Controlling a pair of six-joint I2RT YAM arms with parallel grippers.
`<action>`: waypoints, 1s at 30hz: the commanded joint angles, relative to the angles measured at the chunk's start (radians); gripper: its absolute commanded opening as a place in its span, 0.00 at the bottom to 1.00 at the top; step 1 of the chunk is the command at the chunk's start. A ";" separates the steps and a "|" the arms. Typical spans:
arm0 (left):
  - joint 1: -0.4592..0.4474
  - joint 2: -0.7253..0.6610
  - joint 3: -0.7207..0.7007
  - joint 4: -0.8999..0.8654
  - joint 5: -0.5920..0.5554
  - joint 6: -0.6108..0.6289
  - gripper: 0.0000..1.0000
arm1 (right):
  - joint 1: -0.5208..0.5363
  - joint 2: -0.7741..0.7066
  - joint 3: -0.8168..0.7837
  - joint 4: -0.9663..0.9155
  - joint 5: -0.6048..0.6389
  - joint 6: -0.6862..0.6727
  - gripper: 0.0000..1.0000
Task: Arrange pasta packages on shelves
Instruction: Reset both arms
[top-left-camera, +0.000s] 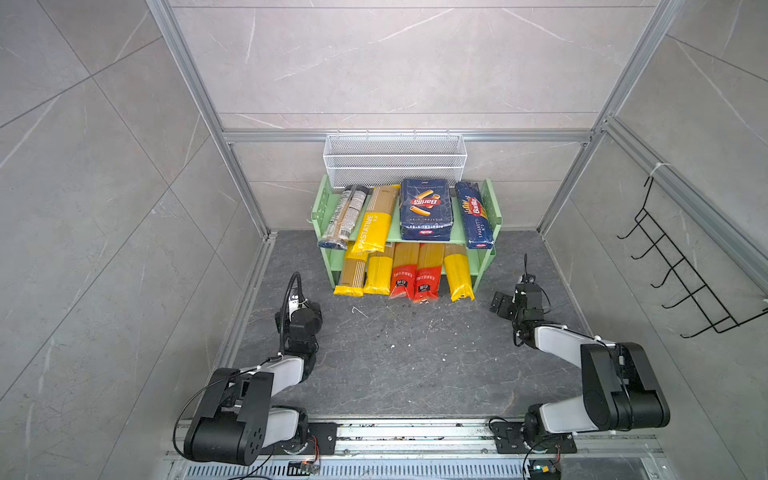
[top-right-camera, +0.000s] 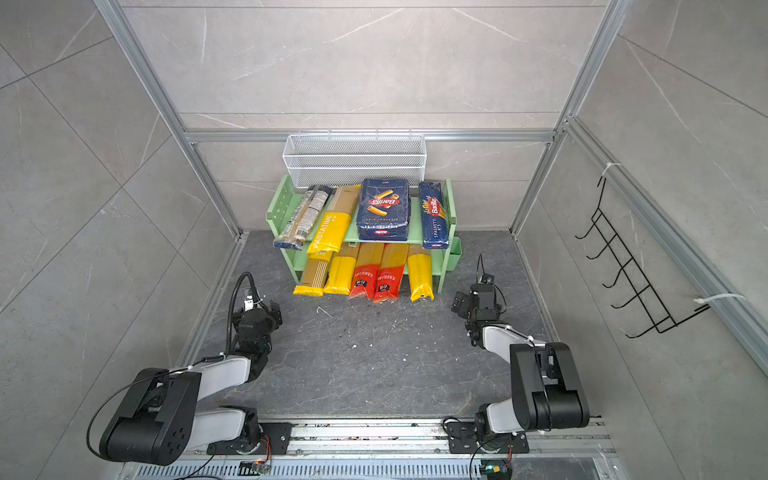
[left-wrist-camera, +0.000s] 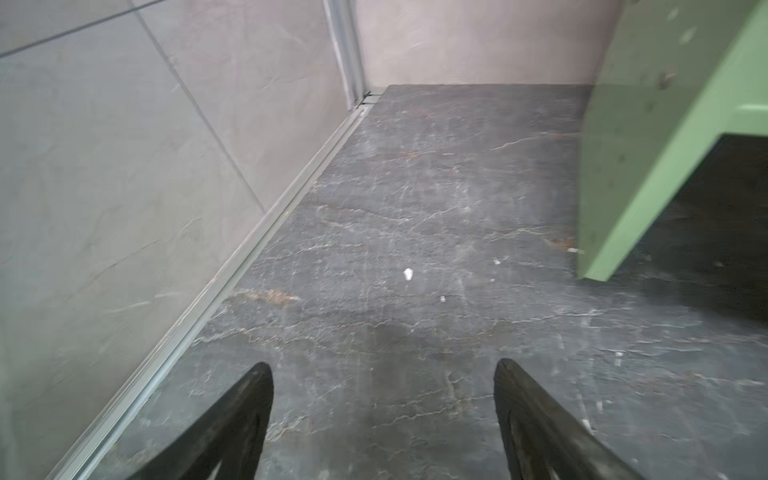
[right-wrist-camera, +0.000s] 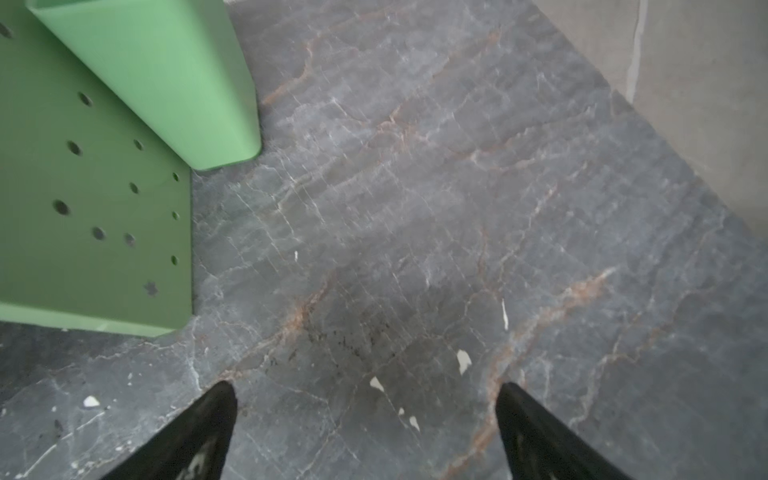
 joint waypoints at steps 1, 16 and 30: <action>0.004 0.023 -0.047 0.230 0.077 0.081 0.84 | -0.003 -0.045 -0.029 0.094 0.012 -0.050 0.99; 0.133 0.215 0.062 0.189 0.334 0.056 1.00 | 0.145 0.049 -0.061 0.322 0.166 -0.225 1.00; 0.132 0.210 0.076 0.147 0.270 0.022 1.00 | 0.140 0.033 -0.119 0.412 0.124 -0.226 1.00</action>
